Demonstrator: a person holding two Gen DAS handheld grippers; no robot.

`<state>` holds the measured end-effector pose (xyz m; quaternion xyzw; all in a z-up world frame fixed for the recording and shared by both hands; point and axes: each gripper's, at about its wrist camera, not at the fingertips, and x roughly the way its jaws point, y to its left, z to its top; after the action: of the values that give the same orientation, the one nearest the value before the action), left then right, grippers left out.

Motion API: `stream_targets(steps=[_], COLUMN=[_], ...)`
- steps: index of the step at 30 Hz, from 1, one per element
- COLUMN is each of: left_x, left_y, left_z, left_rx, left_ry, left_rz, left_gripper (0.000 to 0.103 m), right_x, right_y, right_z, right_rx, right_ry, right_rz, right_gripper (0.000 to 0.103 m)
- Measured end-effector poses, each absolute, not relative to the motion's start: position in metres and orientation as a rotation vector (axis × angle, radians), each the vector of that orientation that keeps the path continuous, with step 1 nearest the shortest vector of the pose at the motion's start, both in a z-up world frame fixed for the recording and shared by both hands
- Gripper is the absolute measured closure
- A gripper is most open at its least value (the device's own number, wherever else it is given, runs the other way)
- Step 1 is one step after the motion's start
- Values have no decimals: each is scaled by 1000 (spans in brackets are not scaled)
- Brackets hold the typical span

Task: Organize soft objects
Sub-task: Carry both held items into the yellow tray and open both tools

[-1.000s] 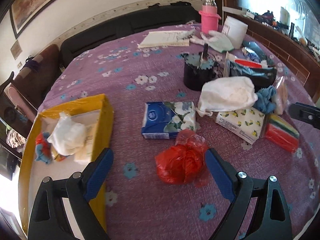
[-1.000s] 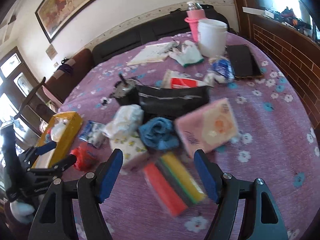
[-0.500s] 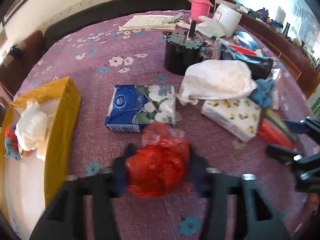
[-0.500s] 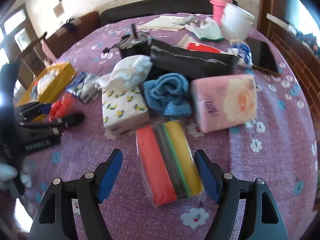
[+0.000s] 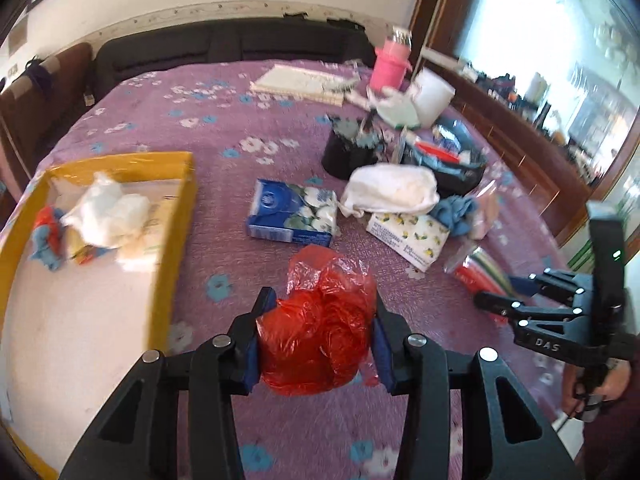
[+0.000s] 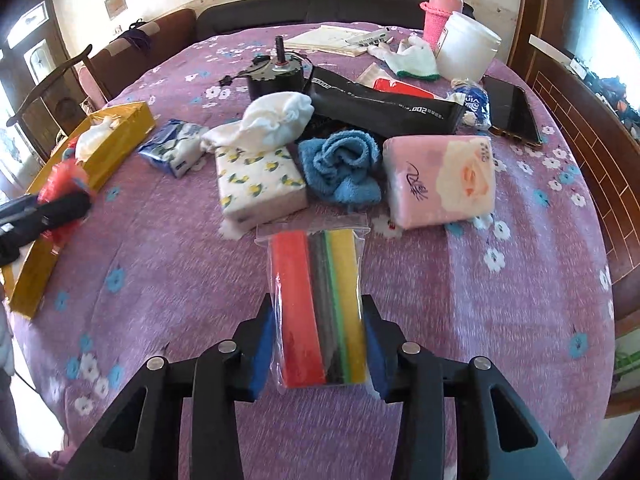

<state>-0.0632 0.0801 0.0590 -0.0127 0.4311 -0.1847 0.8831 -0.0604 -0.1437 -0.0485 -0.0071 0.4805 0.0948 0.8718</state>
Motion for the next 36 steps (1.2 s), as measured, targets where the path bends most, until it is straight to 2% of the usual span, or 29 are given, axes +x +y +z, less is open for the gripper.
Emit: stream_targets(steps=[7,15,29,32,36], left_x=[-87,-68,5,12,3], left_y=[158,248,301,310,311], left_z=[85,77,37,34,41], left_rx=[-64,-65,-74,-113,-106], left_ry=[827,860,952,973,929], left_rz=[-255,-23,110,110,98], left_gripper=[60,59,58,54,39], right_x=[-83,-67,-11,2,16], right_y=[-117,-41,111,138,169], right_z=[-10,12,21,10,-5], right_rx=[-12,10,-68,-97,-122], right_ry=[927,907,950,976,1013], right_rz=[295,472,666,674,676], right_gripper=[60,60,59,59,59])
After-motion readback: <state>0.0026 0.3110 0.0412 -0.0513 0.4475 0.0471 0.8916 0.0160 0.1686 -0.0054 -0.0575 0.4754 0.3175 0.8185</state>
